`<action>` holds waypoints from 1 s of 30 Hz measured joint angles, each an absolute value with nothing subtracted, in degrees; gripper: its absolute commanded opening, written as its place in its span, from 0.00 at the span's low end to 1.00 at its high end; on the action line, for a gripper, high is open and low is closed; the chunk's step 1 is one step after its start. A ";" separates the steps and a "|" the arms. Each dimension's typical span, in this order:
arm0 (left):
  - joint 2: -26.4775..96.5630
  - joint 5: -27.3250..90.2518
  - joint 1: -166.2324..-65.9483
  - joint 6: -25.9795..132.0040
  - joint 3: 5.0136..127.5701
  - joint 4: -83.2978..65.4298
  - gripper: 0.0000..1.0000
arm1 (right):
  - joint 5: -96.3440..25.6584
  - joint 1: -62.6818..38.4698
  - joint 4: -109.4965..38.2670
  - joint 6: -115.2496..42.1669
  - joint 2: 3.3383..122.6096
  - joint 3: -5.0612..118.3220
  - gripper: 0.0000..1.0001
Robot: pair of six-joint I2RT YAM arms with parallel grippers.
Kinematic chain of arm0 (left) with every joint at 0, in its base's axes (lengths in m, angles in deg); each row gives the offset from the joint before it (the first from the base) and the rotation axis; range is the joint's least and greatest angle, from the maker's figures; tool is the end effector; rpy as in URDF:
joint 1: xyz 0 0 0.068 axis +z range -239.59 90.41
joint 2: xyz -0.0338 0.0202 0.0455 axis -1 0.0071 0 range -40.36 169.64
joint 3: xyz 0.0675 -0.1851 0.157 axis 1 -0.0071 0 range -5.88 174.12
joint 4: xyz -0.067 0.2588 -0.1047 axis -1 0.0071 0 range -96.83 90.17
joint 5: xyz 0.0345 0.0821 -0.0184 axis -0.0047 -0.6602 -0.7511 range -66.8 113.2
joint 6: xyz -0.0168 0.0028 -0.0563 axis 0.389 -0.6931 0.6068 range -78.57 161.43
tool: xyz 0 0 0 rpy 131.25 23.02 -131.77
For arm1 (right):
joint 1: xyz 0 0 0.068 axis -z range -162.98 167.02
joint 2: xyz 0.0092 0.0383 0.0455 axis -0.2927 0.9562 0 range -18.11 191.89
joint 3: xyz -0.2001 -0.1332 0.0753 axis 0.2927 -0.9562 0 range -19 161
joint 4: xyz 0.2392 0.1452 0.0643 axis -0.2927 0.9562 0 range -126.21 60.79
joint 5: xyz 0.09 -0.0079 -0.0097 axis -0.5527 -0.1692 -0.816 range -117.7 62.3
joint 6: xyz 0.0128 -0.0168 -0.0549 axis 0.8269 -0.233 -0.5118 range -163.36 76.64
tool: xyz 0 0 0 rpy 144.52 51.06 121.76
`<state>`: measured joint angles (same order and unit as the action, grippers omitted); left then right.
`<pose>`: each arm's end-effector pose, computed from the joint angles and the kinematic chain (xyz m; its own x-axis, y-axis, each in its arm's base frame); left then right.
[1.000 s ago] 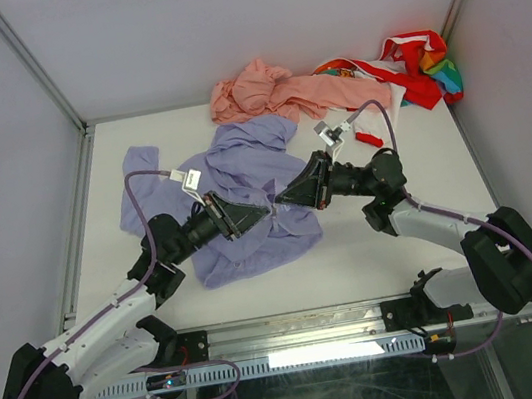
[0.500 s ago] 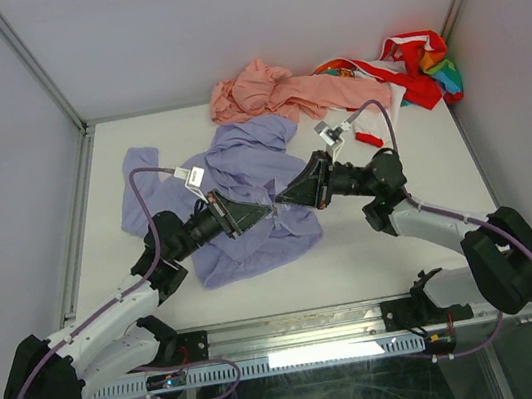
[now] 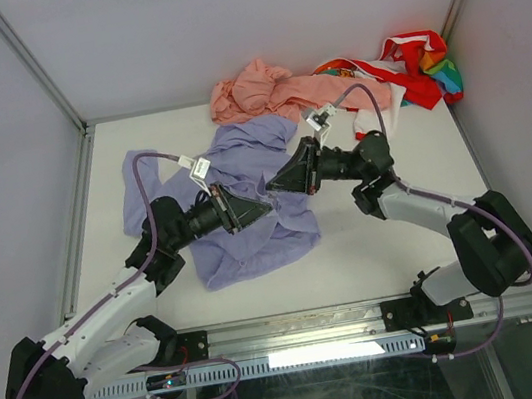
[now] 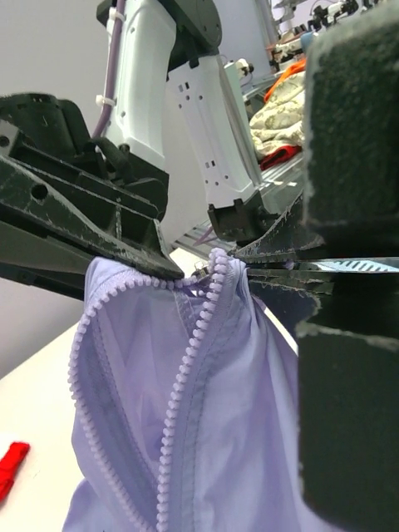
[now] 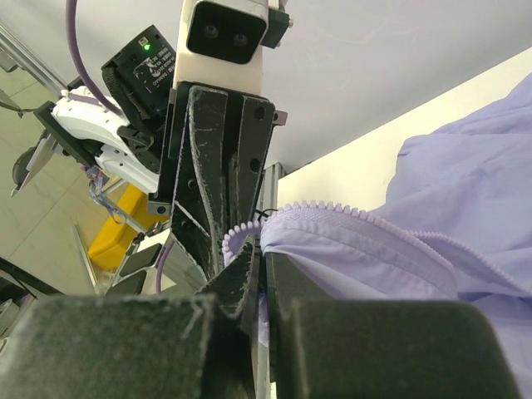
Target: Zip up the jacket
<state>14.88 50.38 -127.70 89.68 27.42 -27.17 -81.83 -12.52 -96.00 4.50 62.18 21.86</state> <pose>0.1994 -0.1811 0.2634 -0.6923 -0.3005 -0.6561 0.5884 0.2913 -0.7543 0.2616 0.1880 0.2602 -0.5010 0.2154 -0.8382 -0.8619 -0.0364 0.5058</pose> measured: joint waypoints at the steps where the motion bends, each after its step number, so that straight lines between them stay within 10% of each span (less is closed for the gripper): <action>1: 15.08 50.36 -127.52 89.24 27.79 -26.23 0.00 | -82.16 -12.52 -95.80 4.48 62.67 22.45 0.00; 19: 13.04 48.61 -124.73 94.10 26.85 -23.30 0.31 | -81.63 -12.43 -94.71 4.39 62.23 20.39 0.00; 30: 13.98 46.05 -124.73 98.34 24.76 -28.04 0.00 | -80.41 -13.83 -97.60 5.85 62.03 19.19 0.00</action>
